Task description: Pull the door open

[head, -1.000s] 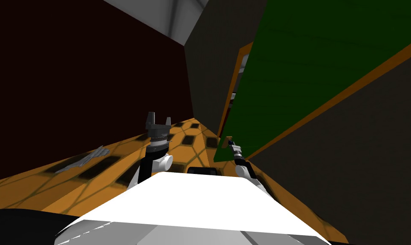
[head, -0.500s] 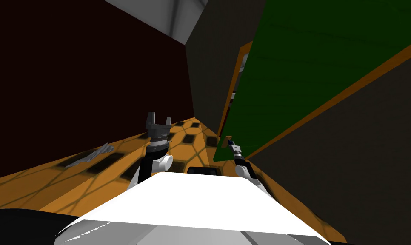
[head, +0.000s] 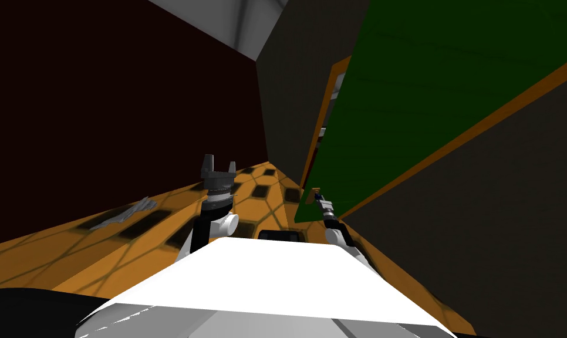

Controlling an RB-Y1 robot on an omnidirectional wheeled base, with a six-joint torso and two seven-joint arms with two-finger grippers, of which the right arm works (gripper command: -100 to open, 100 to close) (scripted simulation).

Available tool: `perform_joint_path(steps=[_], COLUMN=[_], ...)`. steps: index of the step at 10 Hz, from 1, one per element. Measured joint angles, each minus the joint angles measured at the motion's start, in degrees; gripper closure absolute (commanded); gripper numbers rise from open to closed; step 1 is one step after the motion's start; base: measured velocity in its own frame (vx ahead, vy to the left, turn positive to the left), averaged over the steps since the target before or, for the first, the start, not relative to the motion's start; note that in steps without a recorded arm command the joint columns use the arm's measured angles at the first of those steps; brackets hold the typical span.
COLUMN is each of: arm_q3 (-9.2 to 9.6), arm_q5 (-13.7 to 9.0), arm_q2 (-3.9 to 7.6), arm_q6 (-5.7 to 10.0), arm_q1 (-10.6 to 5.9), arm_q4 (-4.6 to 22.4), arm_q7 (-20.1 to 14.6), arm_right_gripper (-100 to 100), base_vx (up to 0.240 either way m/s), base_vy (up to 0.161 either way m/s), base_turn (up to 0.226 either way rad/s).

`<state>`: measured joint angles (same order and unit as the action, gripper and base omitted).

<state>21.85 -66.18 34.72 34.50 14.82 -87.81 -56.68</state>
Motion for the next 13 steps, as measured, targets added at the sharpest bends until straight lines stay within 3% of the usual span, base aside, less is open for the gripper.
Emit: perform_joint_path(steps=[2,4,6,13], arm_q3=[0.14,-0.16,0.28,0.45], arm_q5=[0.0,-0.5,-0.1,0.1], arm_q2=[-0.30,-0.09,-0.52,0.39], arm_q6=[-0.19,-1.00,-0.53,-0.27], arm_q1=[-0.58,0.02,-0.49,-0.08], arm_q4=[0.1,-0.9,-0.2,-0.4], arm_q7=[0.4,0.7,0.8,-0.2], arm_right_gripper=[-100,-100,-100,-100], base_vx=[-0.030,-0.022,-0.001,-0.008], base_vy=[-0.024,-0.019,0.006,-0.004], base_turn=[0.023,-0.011,0.006,0.001])
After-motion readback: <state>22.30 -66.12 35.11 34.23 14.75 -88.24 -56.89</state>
